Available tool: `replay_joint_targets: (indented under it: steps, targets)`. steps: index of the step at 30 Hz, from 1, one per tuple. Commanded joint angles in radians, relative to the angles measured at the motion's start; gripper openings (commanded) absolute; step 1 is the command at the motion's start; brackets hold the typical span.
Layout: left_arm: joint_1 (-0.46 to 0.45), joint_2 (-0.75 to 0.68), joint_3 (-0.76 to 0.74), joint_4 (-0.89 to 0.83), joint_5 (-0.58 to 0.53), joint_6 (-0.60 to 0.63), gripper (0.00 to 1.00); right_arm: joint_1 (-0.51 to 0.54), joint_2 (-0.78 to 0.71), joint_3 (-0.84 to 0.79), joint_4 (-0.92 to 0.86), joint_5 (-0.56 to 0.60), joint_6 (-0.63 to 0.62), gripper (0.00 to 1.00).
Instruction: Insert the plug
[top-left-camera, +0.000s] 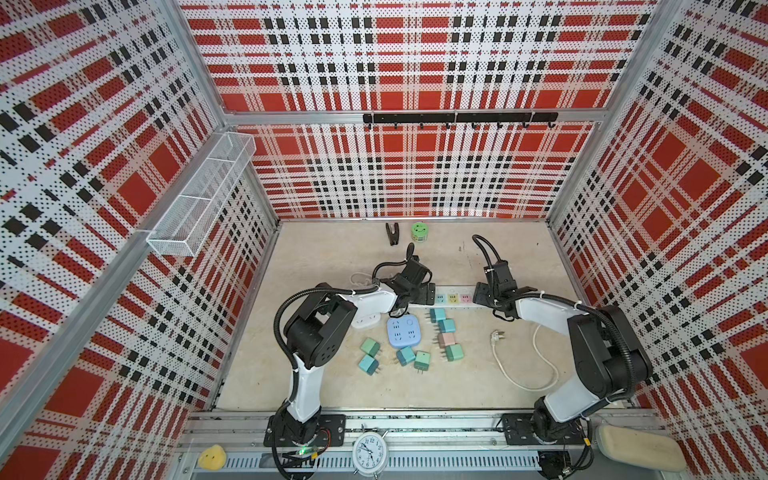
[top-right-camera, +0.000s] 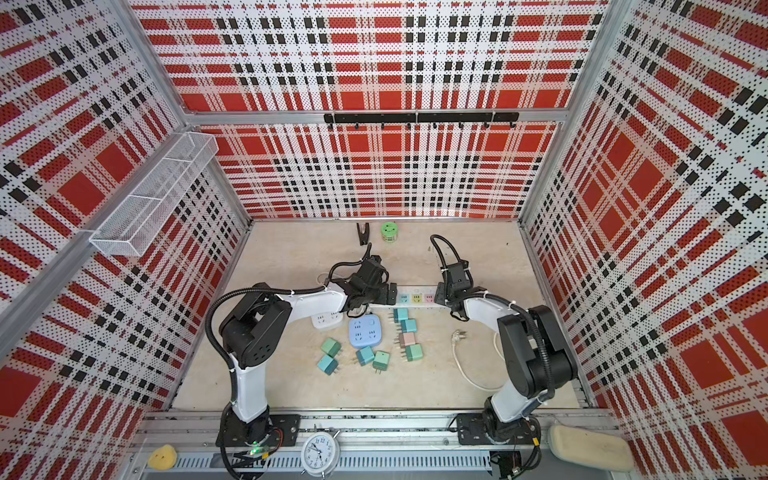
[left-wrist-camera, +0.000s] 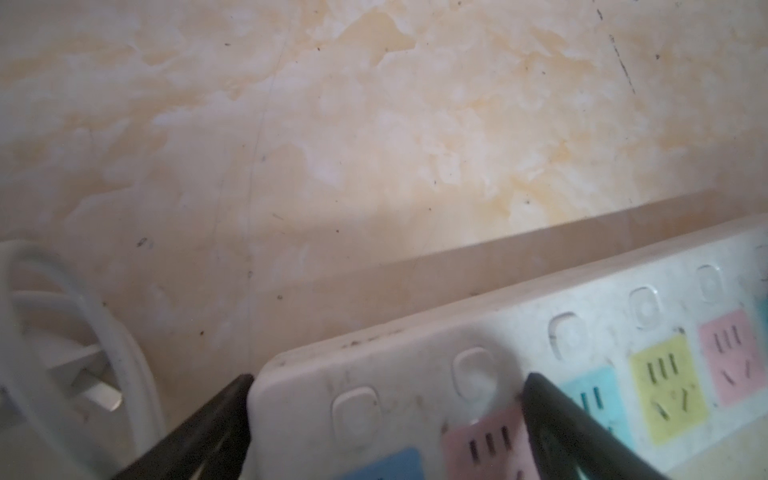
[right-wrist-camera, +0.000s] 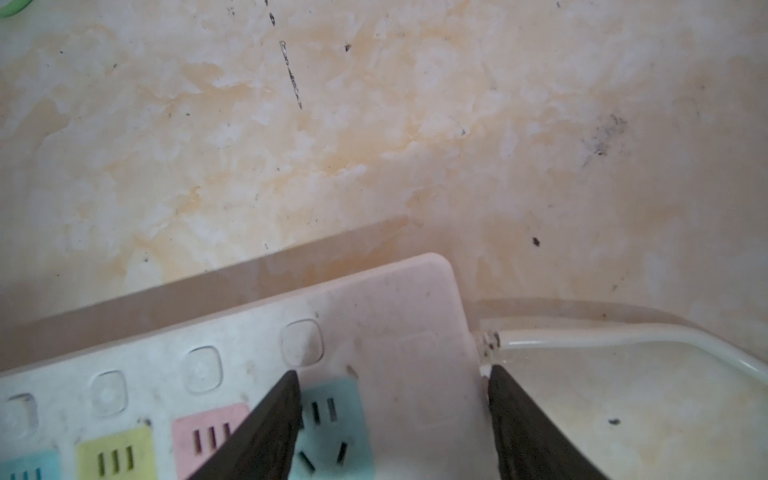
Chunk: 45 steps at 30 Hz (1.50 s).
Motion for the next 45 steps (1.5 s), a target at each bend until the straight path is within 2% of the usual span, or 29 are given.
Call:
replay_joint_targets:
  steps: [1, 6, 11, 14, 19, 24, 27, 29, 32, 36, 39, 45]
  targets:
    - [-0.043, -0.056, -0.009, 0.087, 0.037, 0.011, 0.99, 0.059, -0.04, -0.043, 0.086, -0.153, 0.077, 0.7]
    - [-0.042, -0.07, -0.02, 0.096, 0.025, 0.016, 0.99, 0.072, -0.094, -0.067, 0.098, -0.122, 0.102, 0.72]
    - [-0.028, -0.095, -0.047, 0.097, 0.02, 0.009, 0.99, 0.072, -0.177, -0.061, 0.029, -0.045, 0.09, 0.79]
    - [-0.028, -0.131, -0.07, 0.096, 0.019, 0.016, 0.99, 0.072, -0.227, -0.061, -0.013, -0.027, 0.084, 0.84]
    - [-0.032, -0.23, -0.124, 0.103, 0.008, 0.025, 0.99, 0.098, -0.294, -0.066, -0.08, -0.023, 0.09, 0.85]
    - [-0.062, -0.447, -0.255, 0.13, -0.05, 0.036, 0.99, 0.242, -0.382, -0.072, -0.156, 0.072, 0.118, 0.83]
    - [-0.122, -0.64, -0.373, 0.139, -0.173, 0.07, 0.99, 0.377, -0.402, -0.063, -0.217, 0.146, 0.159, 0.79]
    - [-0.166, -0.781, -0.473, 0.138, -0.274, 0.095, 0.99, 0.49, -0.398, -0.061, -0.252, 0.24, 0.192, 0.78]
    - [-0.169, -0.942, -0.616, 0.146, -0.365, 0.106, 0.99, 0.629, -0.355, -0.045, -0.316, 0.319, 0.245, 0.79]
    - [-0.121, -1.073, -0.769, 0.131, -0.334, 0.124, 0.99, 0.767, -0.296, -0.029, -0.396, 0.378, 0.319, 0.81]
    - [-0.097, -1.139, -0.835, 0.1, -0.32, 0.129, 0.99, 0.837, -0.268, -0.053, -0.4, 0.395, 0.356, 0.84]
    - [-0.121, -1.277, -0.869, 0.008, -0.413, 0.073, 1.0, 0.856, -0.253, -0.136, -0.359, 0.341, 0.385, 0.86]
